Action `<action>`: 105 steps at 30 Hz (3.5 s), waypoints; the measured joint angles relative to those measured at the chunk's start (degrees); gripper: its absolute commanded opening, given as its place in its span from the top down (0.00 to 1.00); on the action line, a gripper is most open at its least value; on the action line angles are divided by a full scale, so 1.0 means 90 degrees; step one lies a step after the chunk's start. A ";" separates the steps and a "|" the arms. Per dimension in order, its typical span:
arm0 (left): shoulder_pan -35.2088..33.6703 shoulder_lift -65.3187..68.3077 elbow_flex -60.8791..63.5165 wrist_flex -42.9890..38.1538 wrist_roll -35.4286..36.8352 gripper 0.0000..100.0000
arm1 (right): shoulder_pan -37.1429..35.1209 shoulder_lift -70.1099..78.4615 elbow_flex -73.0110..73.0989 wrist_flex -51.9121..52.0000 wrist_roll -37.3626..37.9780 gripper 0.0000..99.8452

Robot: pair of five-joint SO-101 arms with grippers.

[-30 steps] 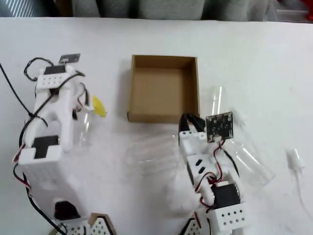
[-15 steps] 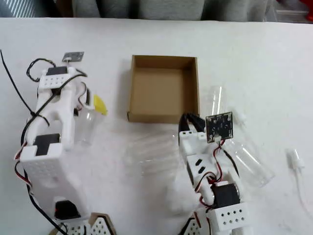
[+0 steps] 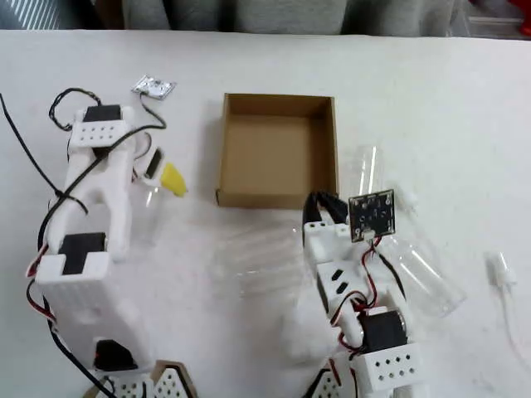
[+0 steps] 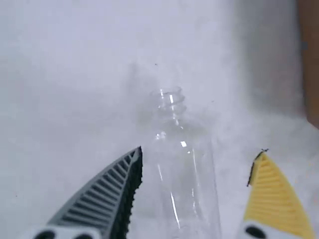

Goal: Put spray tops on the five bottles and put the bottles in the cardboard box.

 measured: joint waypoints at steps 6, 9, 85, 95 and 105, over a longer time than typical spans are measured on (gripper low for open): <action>0.0000 0.0000 0.0000 0.0000 -0.0059 0.65 | 0.0000 0.0000 0.0000 0.0000 0.0000 0.98; 0.0000 0.0088 -0.0010 0.0000 -0.0059 0.65 | 0.0000 0.0000 0.0000 0.0000 0.0000 0.98; 0.0098 0.1153 -0.0078 0.0000 0.2012 0.80 | 0.2159 0.0000 -0.0860 0.0020 0.0694 0.98; 0.0117 -0.0215 0.1983 -0.1651 0.2012 0.80 | 0.3282 0.0791 -0.2989 0.1954 0.2002 0.98; 0.0117 -0.0225 0.1983 -0.1709 0.1875 0.80 | 0.5275 0.4073 -0.4874 0.2618 0.3712 0.98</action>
